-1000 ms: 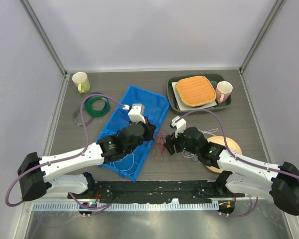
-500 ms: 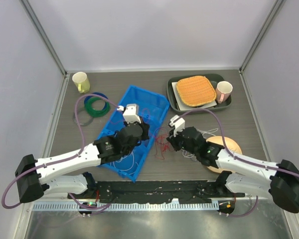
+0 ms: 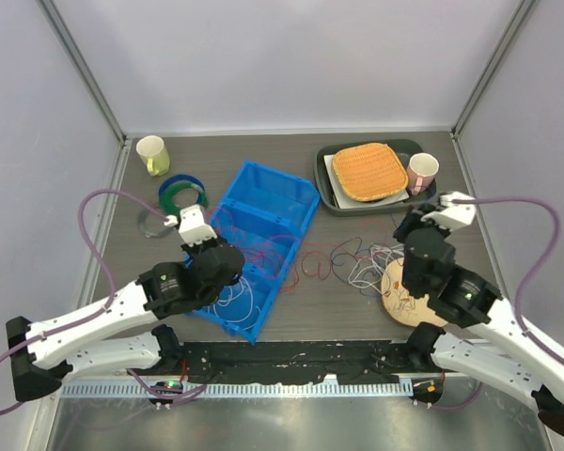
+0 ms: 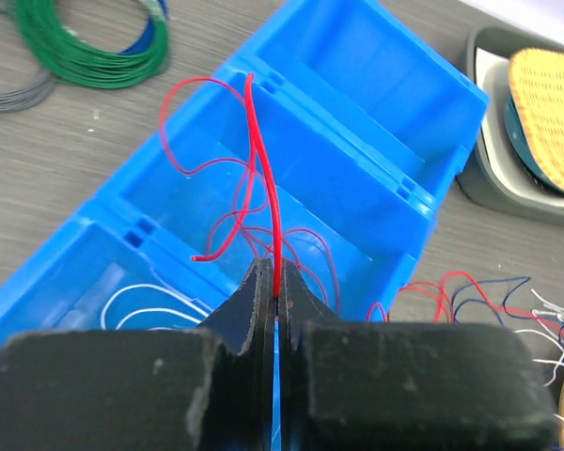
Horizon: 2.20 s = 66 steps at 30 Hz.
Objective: Untangle the cables
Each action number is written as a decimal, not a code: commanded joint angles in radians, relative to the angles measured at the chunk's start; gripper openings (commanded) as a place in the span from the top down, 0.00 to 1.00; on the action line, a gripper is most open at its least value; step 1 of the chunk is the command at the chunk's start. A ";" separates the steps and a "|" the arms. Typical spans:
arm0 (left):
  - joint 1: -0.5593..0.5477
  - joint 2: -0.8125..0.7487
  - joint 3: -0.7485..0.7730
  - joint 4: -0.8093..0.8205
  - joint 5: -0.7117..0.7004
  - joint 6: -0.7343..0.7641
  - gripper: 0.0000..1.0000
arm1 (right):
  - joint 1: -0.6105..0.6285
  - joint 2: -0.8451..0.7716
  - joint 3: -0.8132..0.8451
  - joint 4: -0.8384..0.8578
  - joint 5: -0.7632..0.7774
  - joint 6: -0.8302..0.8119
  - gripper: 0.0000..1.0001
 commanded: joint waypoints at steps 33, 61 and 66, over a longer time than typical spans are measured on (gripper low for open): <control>-0.001 -0.087 0.201 0.053 0.091 0.213 1.00 | 0.015 0.289 -0.277 0.455 -1.252 -0.199 0.30; -0.001 -0.153 0.164 -0.029 0.063 0.142 1.00 | 0.211 0.534 -0.228 0.559 -0.539 0.218 0.99; -0.001 -0.174 0.165 -0.124 -0.047 0.066 1.00 | 0.125 0.352 -0.274 0.279 -0.393 0.341 0.99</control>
